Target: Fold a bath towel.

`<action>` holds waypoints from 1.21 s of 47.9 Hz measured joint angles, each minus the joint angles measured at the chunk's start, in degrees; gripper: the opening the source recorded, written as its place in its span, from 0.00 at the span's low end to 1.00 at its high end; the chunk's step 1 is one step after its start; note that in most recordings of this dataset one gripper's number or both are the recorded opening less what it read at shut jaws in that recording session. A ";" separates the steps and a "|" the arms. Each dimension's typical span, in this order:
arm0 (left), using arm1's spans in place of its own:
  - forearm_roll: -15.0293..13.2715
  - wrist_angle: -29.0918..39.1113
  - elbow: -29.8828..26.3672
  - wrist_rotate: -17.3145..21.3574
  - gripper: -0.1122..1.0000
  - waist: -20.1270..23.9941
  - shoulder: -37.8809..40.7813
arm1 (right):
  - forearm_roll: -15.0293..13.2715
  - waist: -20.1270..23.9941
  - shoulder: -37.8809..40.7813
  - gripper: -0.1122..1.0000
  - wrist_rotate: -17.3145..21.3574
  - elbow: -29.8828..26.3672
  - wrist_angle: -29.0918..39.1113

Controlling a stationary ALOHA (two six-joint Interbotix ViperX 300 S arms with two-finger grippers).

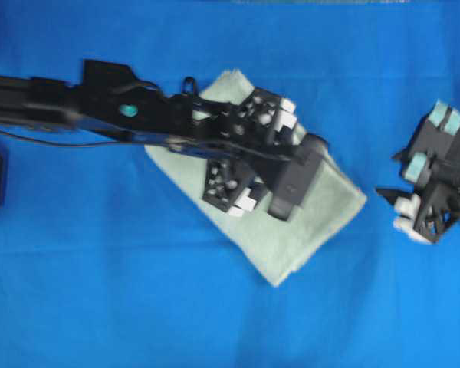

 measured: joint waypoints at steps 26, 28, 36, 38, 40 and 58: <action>0.09 -16.96 29.27 -24.43 0.81 -0.62 -33.84 | -9.49 -0.09 -4.04 0.70 -0.35 -4.75 -0.18; 0.09 -17.67 31.73 -25.58 0.81 -0.62 -37.18 | -10.11 -0.09 -5.01 0.70 -0.35 -4.75 -0.09; 0.09 -19.51 41.04 -26.81 0.81 -0.79 -51.06 | -13.71 -0.09 -9.67 0.70 -0.44 -4.48 -0.26; 0.09 -19.60 43.24 -26.63 0.81 -0.70 -54.67 | -14.85 -0.09 -10.99 0.70 -0.44 -4.13 -0.26; 0.09 -19.78 45.62 -26.81 0.81 -0.70 -58.45 | -15.91 -0.09 -12.22 0.70 -0.53 -3.52 -0.44; 0.09 -21.62 63.72 -30.41 0.81 -0.79 -81.83 | -21.62 -0.09 -23.29 0.70 -0.18 4.04 -4.83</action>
